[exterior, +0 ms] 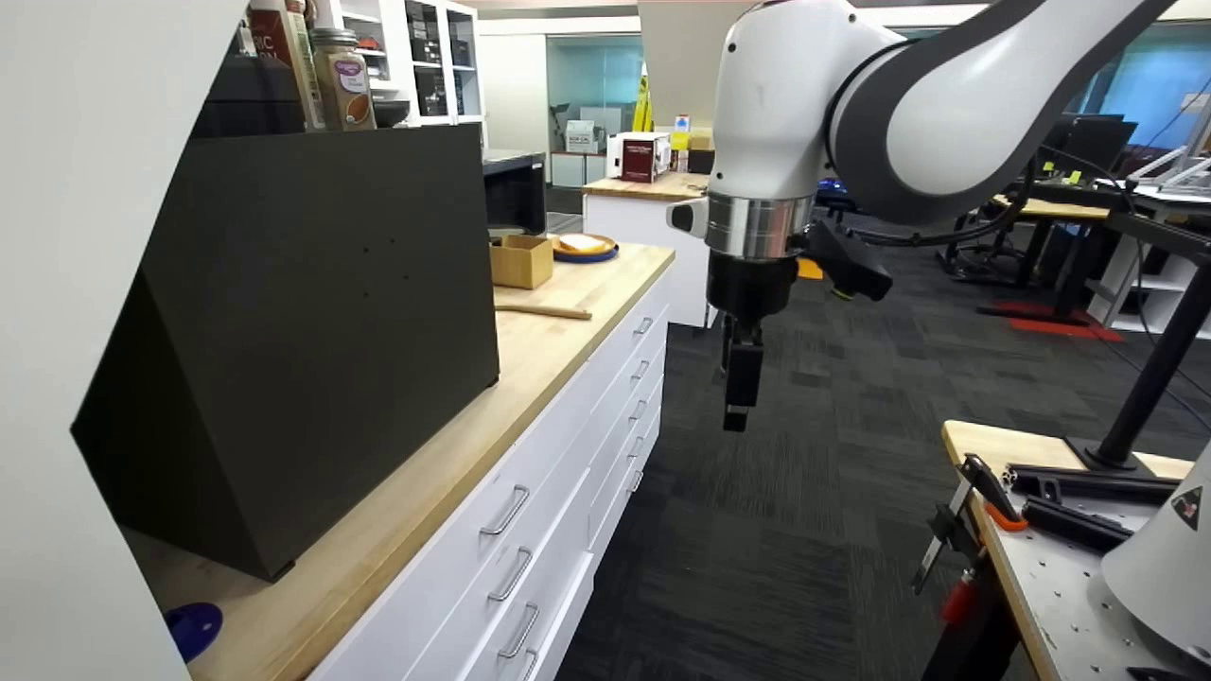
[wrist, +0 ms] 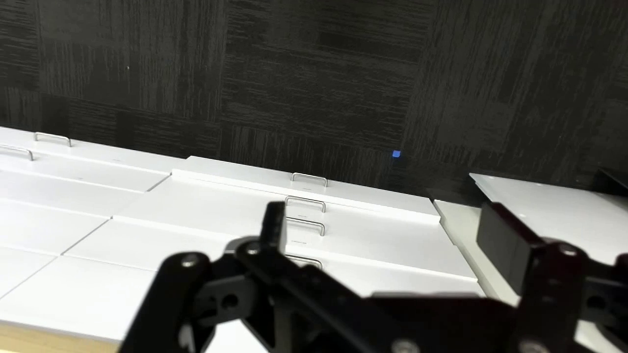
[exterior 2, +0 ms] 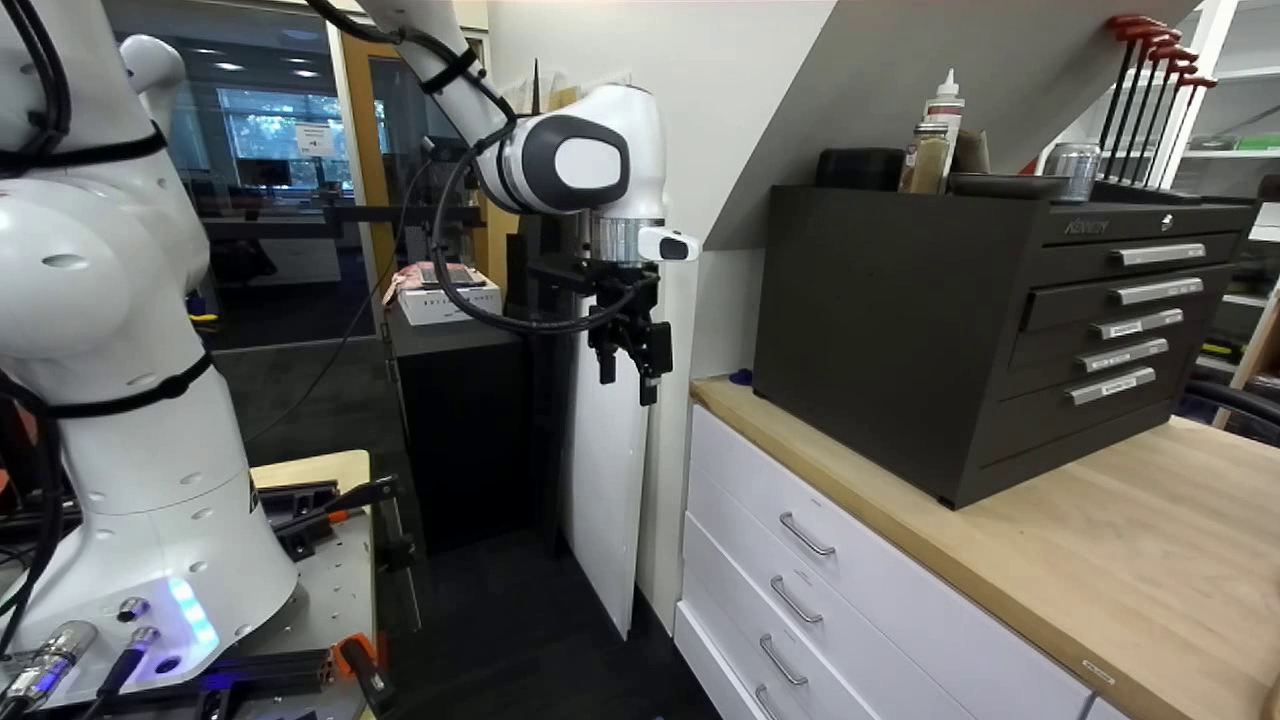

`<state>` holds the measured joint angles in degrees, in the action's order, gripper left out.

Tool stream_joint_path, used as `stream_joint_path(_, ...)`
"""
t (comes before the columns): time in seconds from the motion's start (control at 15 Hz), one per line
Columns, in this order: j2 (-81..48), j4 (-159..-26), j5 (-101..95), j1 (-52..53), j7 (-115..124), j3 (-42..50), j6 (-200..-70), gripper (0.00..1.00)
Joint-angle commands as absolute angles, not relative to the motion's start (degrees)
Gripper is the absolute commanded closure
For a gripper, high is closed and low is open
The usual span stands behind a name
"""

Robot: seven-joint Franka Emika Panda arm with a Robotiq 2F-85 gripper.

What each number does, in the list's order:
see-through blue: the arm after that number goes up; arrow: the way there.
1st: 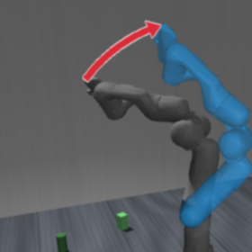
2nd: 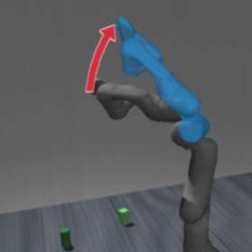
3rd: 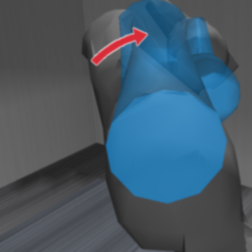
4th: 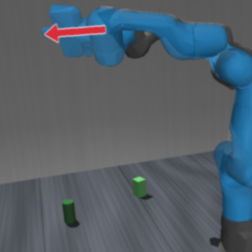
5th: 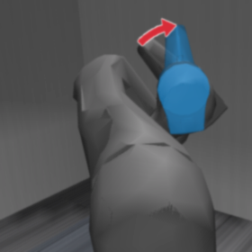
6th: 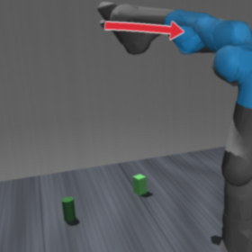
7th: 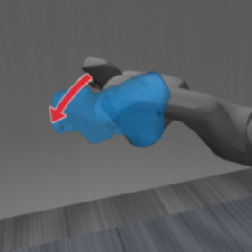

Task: Open the first top drawer

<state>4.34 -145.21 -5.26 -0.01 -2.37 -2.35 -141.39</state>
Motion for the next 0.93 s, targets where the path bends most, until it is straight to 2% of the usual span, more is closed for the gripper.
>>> stream_joint_path(0.0,-5.5,-139.6,-9.1,-0.6,-5.6,-0.8,-146.5,0.00)
stream_joint_path(0.53,-23.1,-125.9,-8.9,-2.5,-18.4,-0.8,-152.9,0.00)
stream_joint_path(0.87,-25.6,-123.4,-9.1,-2.7,-20.1,-0.8,-152.4,0.00)
